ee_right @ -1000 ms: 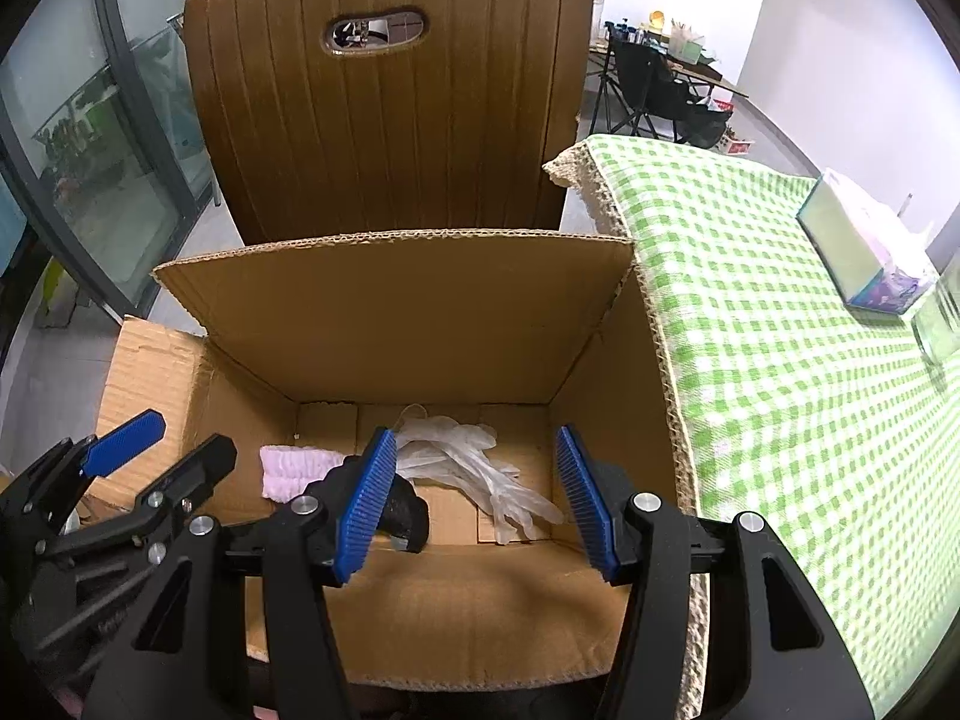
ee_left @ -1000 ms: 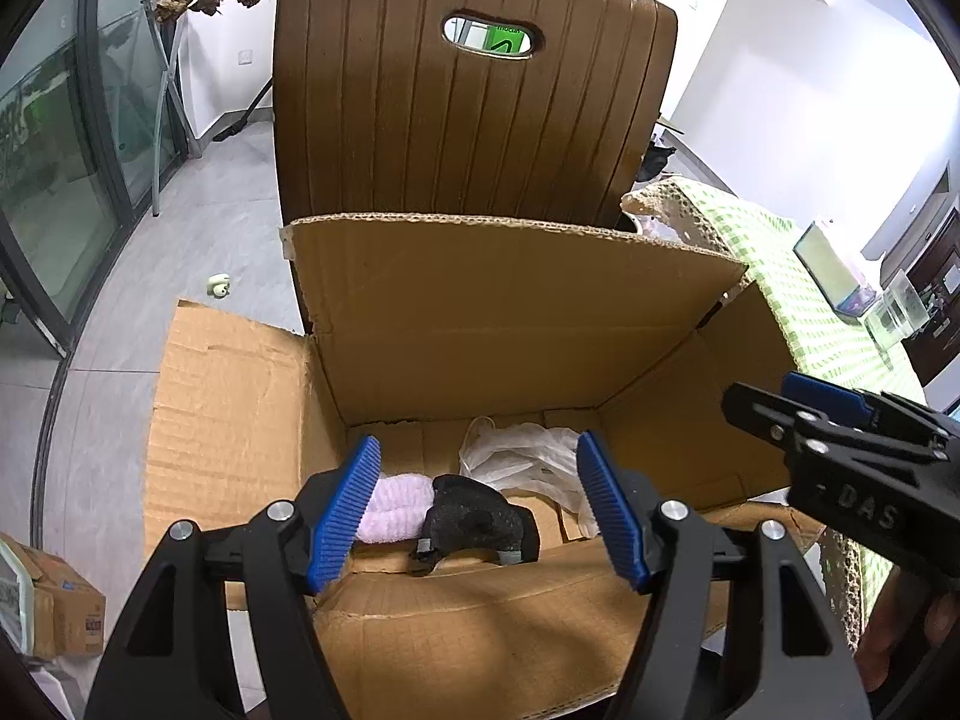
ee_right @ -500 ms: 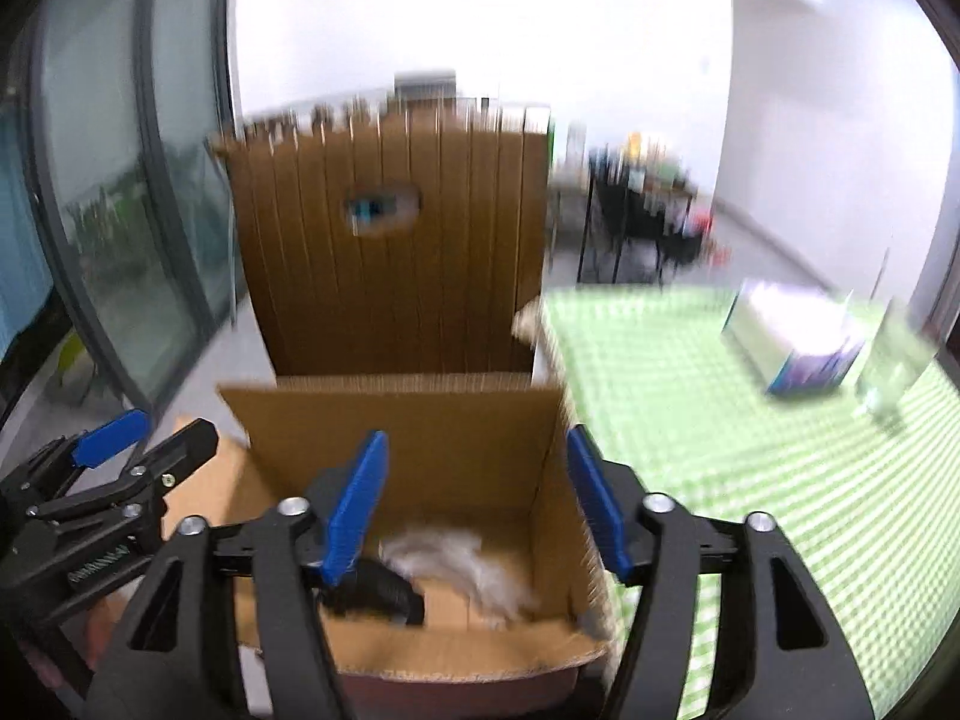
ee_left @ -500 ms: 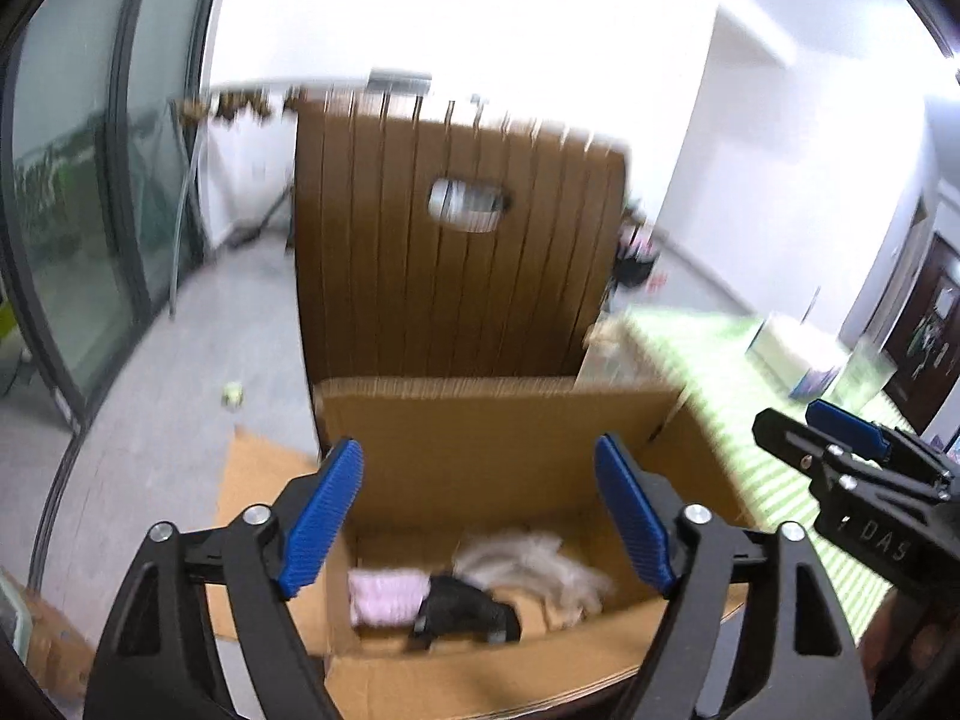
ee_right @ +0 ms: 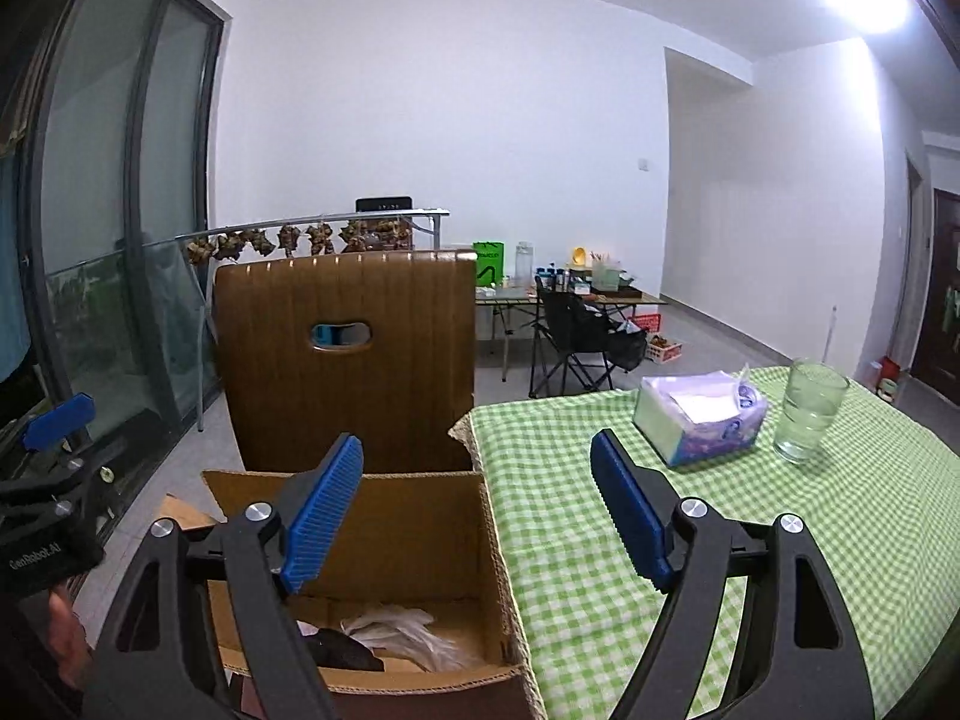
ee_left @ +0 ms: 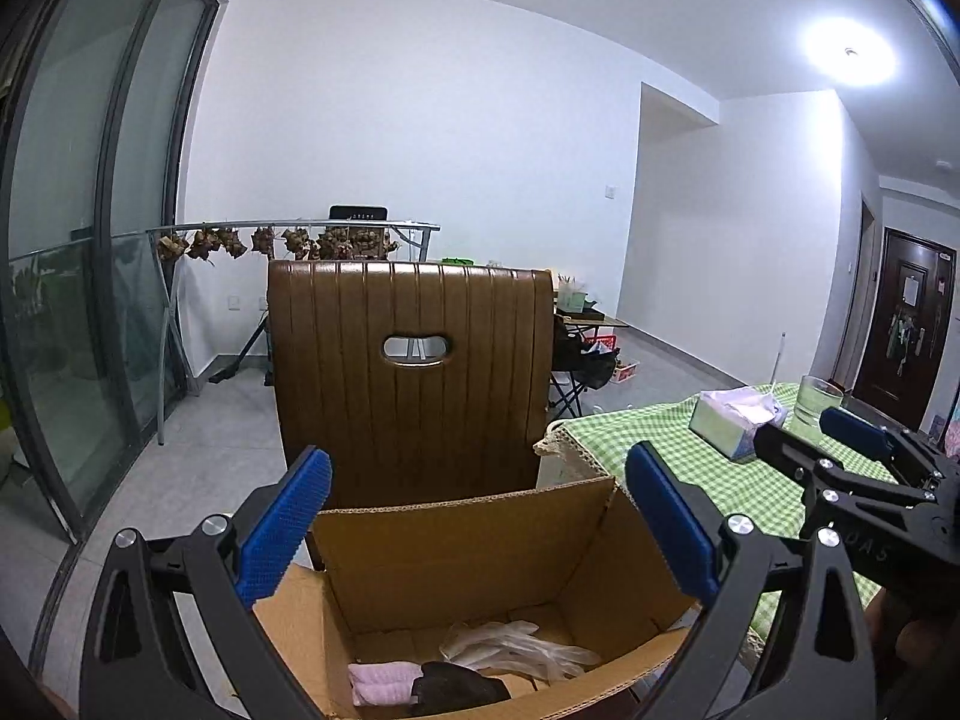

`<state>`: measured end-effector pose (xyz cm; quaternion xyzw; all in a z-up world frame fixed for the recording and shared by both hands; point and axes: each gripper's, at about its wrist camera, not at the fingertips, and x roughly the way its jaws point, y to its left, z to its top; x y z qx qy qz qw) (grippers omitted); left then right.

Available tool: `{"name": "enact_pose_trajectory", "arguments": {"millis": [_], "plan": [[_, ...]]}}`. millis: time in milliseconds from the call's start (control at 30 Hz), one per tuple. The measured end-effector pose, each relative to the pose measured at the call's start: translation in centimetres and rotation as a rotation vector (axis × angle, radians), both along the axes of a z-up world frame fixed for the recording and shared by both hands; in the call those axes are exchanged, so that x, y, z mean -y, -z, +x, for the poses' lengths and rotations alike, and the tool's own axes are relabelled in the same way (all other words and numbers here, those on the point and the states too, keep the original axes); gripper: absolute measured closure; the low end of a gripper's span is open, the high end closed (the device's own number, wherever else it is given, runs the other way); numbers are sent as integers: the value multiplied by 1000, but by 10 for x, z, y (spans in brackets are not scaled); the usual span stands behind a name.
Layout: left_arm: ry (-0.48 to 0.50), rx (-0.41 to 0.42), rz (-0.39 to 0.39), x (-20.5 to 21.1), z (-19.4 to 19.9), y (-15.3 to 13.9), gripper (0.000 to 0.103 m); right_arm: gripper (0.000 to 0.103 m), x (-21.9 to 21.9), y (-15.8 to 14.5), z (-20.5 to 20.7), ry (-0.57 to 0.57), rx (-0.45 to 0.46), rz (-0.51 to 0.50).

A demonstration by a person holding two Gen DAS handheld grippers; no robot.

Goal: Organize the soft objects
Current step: 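Lift both tools out of the box and return them over the table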

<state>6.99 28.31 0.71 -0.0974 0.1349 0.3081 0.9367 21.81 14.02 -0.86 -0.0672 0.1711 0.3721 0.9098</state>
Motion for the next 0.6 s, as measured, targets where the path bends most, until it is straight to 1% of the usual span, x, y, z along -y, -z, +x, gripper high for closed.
{"name": "enact_pose_trajectory", "arguments": {"millis": [200,367,600], "plan": [[-5,8,3,1,-2,0,7,28,1,4,-1,-6,-11,-25],[4,1,4,6,-1,2,7,28,5,3,-4,2,-11,-16],[41,-9,7,16,6,2,7,28,24,2,-4,51,-9,-13]]}}
